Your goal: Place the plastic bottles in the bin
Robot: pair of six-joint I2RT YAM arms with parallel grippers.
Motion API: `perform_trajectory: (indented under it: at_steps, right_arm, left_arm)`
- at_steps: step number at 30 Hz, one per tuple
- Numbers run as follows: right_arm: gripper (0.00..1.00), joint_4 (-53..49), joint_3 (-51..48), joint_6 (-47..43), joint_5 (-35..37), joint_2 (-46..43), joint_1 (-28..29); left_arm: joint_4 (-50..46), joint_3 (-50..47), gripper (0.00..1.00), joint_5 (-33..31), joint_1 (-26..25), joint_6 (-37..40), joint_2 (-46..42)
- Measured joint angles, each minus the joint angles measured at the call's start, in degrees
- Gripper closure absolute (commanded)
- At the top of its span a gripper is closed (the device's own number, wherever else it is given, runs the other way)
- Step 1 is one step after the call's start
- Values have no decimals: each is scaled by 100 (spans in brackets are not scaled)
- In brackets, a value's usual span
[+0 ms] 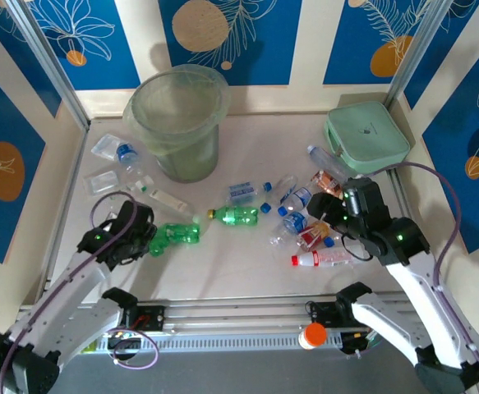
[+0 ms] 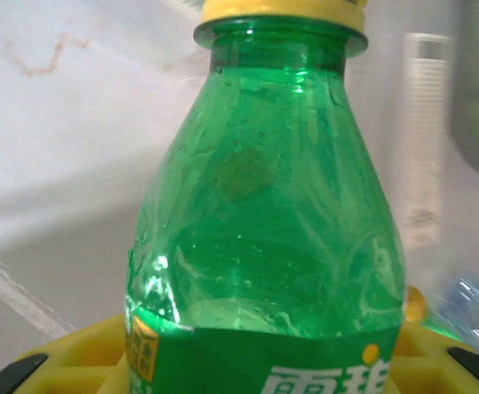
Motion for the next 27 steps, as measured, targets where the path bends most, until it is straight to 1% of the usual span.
perform_trajectory:
  at_steps: [1,3,4,7,8,11,14,16,18,21,23,24,27]
  right_arm:
    - [20,28,-20,-55,31,-125,0]
    - [20,92,-28,-173,85,-328,0]
    - [20,136,-28,-232,114,-404,0]
    - [20,323,-63,-374,238,-468,-2]
    - [20,407,-109,-413,275,-470,-2]
    - [20,632,-256,-538,323,-468,-2]
    - [20,785,-297,-640,326,-468,-9]
    - [20,868,-297,-695,328,-470,-13]
    - [20,909,-297,-758,323,-520,-15]
    - [20,887,-295,-789,367,-660,-15]
    - [20,820,-293,-782,455,-785,-15]
    - [20,774,-286,-772,498,-844,-15]
    - [21,584,-162,-667,625,-920,-15]
  left_arm:
    - [-35,142,62,9,0,216,-96]
    - [20,422,65,83,0,809,-216]
    - [72,605,67,170,0,1174,-210]
    - [323,1355,68,542,0,2385,-7]
    - [481,1703,67,750,0,2872,136]
    - [990,2583,66,1349,0,3971,638]
    - [1255,3641,71,1650,-4,4776,1410]
    - [1333,4422,72,1657,-4,5117,2039]
    - [1394,5215,76,1620,4,5370,2717]
    - [1403,6487,86,1576,98,5633,3816]
    - [1397,7243,85,1620,280,5674,4489]
    - [1397,7477,83,1635,356,5668,4699]
    - [1340,8159,82,1565,669,5407,5390]
